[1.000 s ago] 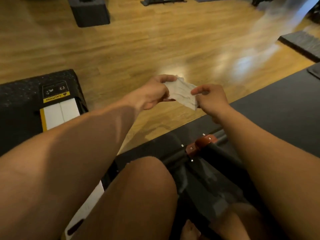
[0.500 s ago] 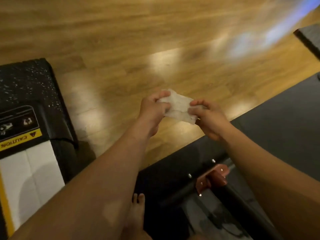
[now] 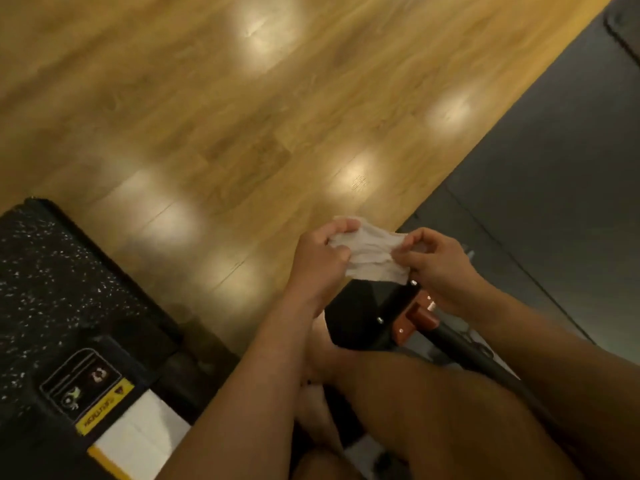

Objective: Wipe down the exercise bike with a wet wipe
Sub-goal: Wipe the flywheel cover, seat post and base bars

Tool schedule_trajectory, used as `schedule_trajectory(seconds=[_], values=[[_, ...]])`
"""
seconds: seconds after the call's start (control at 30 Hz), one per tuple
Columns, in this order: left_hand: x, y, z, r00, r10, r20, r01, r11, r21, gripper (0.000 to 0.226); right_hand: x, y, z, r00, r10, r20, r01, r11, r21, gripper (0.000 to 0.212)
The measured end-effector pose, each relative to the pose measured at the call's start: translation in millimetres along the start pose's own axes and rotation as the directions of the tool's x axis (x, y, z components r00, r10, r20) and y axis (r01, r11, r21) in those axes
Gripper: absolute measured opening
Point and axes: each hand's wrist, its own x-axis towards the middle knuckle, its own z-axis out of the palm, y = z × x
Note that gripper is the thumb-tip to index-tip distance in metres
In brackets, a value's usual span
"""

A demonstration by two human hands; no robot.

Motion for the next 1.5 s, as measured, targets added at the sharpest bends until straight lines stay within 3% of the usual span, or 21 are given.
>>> schedule_trajectory(seconds=[0.2, 0.27, 0.4, 0.53, 0.63, 0.77, 0.93, 1.03, 1.13, 1.23, 1.33, 1.4, 1.5], values=[[94, 35, 22, 0.98, -0.137, 0.141, 0.099, 0.963, 0.25, 0.049, 57, 9, 6, 0.944, 0.205, -0.259, -0.164, 0.971, 0.173, 0.013], [127, 37, 36, 0.958, -0.214, 0.191, 0.132, 0.92, 0.369, 0.046, 75, 16, 7, 0.914, 0.271, -0.302, -0.246, 0.962, 0.12, 0.01], [175, 45, 68, 0.877, -0.333, 0.347, 0.026, 0.753, 0.657, 0.043, 96, 27, -7, 0.825, 0.299, -0.479, -0.226, 0.952, 0.205, 0.013], [201, 46, 106, 0.787, -0.429, 0.443, -0.099, 0.621, 0.777, 0.042, 99, 33, -21, 0.72, 0.357, -0.595, -0.218, 0.93, 0.294, 0.017], [216, 41, 137, 0.69, -0.47, 0.55, -0.241, 0.568, 0.787, 0.042, 96, 43, -21, 0.569, 0.494, -0.657, -0.23, 0.863, 0.45, 0.017], [216, 12, 168, 0.508, -0.562, 0.653, -0.449, 0.474, 0.757, 0.041, 87, 71, -8, 0.276, 0.694, -0.665, -0.157, 0.715, 0.681, 0.019], [211, -38, 177, 0.329, -0.674, 0.661, -0.638, 0.357, 0.682, 0.046, 78, 108, 39, -0.037, 0.804, -0.594, 0.037, 0.595, 0.803, 0.026], [198, -75, 168, 0.24, -0.72, 0.651, -0.759, 0.279, 0.589, 0.052, 65, 139, 69, -0.165, 0.837, -0.521, 0.051, 0.535, 0.843, 0.022], [183, -110, 164, 0.118, -0.754, 0.646, -0.841, 0.27, 0.469, 0.057, 46, 172, 86, -0.178, 0.856, -0.486, 0.08, 0.505, 0.86, 0.011], [168, -144, 172, 0.061, -0.77, 0.635, -0.878, 0.262, 0.401, 0.054, 31, 205, 102, -0.155, 0.851, -0.501, 0.08, 0.516, 0.853, 0.01], [157, -183, 188, -0.007, -0.781, 0.624, -0.908, 0.266, 0.323, 0.06, 37, 250, 107, -0.196, 0.844, -0.5, 0.091, 0.523, 0.847, 0.012], [155, -215, 201, -0.066, -0.767, 0.639, -0.931, 0.278, 0.237, 0.062, 51, 288, 105, -0.223, 0.812, -0.539, 0.036, 0.559, 0.828, 0.011], [164, -260, 216, -0.13, -0.754, 0.644, -0.963, 0.251, 0.101, 0.066, 74, 344, 103, -0.165, 0.725, -0.669, -0.202, 0.639, 0.742, 0.004]])
